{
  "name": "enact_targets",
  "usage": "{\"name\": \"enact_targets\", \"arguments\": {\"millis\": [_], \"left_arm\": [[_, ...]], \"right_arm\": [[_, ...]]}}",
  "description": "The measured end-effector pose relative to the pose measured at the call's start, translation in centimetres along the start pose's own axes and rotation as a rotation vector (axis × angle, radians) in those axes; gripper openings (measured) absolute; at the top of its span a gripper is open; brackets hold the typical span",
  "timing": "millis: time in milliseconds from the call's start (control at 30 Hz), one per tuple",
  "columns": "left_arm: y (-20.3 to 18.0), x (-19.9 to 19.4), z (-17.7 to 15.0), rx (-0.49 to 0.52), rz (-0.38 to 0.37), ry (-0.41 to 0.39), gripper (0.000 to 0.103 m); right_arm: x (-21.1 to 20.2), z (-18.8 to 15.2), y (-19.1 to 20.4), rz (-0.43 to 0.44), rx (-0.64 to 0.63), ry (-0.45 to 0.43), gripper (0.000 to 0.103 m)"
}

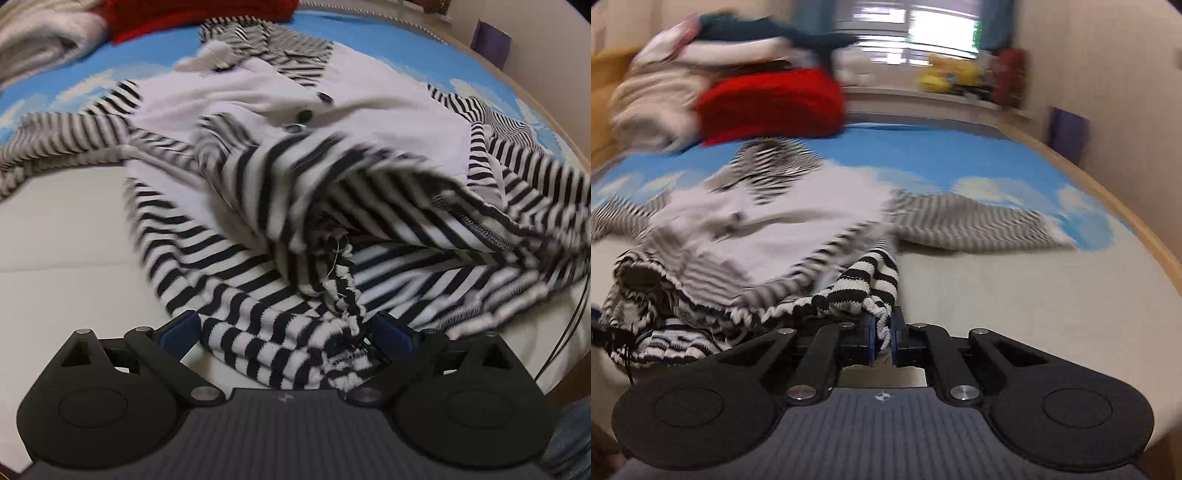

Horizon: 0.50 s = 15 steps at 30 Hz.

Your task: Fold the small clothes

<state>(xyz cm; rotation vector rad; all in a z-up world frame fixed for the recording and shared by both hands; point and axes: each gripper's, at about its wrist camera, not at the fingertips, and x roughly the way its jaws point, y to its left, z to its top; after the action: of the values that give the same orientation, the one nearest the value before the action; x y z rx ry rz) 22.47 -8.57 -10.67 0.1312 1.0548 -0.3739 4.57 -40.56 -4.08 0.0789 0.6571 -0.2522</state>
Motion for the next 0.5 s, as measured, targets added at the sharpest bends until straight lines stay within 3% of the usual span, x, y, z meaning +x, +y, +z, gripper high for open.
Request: {"name": "enact_targets", "arguments": {"millis": [167, 233, 267, 300, 333, 467, 500], "left_arm": [[-1.4, 2.9, 2.9, -0.087, -0.007, 0.044, 0.100], [-1.8, 3.7, 3.3, -0.071, 0.029, 0.042, 0.080], [-2.2, 4.0, 3.4, -0.035, 0.104, 0.042, 0.053], [-2.5, 3.9, 3.7, -0.008, 0.137, 0.040, 0.035], [-2.2, 3.1, 3.6, -0.010, 0.139, 0.040, 0.026], [0.3, -2.6, 1.8, -0.014, 0.164, 0.007, 0.021], [1.1, -4.1, 1.0, -0.012, 0.164, -0.002, 0.016]], "right_arm": [[1.7, -1.5, -3.0, 0.009, 0.075, 0.130, 0.007], [1.9, -1.4, -2.8, 0.018, 0.069, 0.132, 0.007], [1.9, -1.3, -2.7, 0.024, 0.067, 0.126, 0.007], [1.7, -1.3, -2.7, 0.027, 0.066, 0.123, 0.007], [2.0, -1.3, -2.9, 0.026, 0.069, 0.130, 0.007], [2.6, -1.9, -4.0, 0.019, 0.096, 0.198, 0.007], [2.5, -2.0, -4.3, 0.027, 0.097, 0.210, 0.007]]}}
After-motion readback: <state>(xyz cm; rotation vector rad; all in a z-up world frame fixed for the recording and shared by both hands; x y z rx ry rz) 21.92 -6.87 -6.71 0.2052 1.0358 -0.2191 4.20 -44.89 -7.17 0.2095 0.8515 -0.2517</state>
